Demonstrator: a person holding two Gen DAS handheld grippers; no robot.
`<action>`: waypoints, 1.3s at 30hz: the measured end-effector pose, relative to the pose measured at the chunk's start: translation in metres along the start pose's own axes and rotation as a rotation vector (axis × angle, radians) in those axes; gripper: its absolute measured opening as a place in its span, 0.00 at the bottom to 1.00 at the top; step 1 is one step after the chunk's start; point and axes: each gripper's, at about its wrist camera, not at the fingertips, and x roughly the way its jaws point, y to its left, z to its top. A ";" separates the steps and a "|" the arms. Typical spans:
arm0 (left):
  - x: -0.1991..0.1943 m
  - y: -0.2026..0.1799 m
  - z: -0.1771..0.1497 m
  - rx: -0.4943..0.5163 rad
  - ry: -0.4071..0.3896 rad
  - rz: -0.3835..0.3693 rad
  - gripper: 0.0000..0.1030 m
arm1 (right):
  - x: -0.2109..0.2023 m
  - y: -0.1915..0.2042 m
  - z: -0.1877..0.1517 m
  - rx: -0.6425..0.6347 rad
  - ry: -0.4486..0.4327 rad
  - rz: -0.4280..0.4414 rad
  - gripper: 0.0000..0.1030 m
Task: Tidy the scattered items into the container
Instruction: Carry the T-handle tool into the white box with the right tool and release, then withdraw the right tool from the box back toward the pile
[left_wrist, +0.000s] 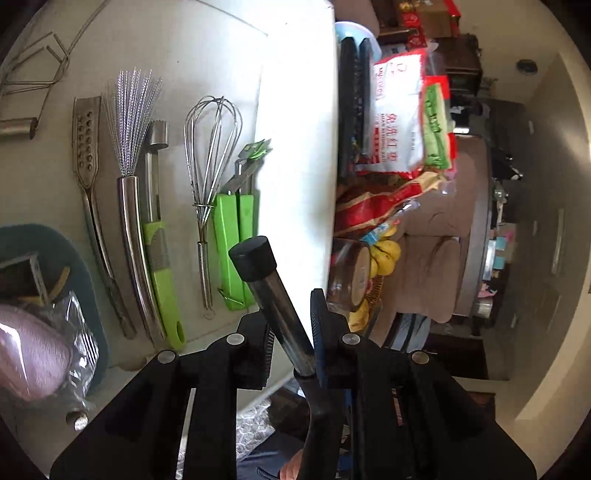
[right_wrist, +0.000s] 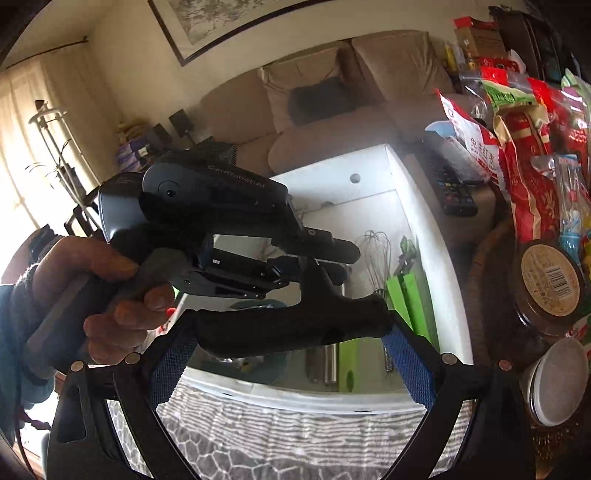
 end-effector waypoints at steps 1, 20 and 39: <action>0.008 0.005 0.005 -0.006 0.007 0.018 0.16 | 0.008 -0.005 -0.002 0.016 0.016 -0.008 0.96; -0.006 0.019 0.014 0.043 -0.046 0.214 0.50 | 0.066 -0.002 -0.018 -0.059 0.291 -0.211 0.96; -0.130 -0.025 -0.083 0.222 -0.290 0.218 0.90 | -0.041 0.005 0.033 0.057 0.118 -0.124 1.00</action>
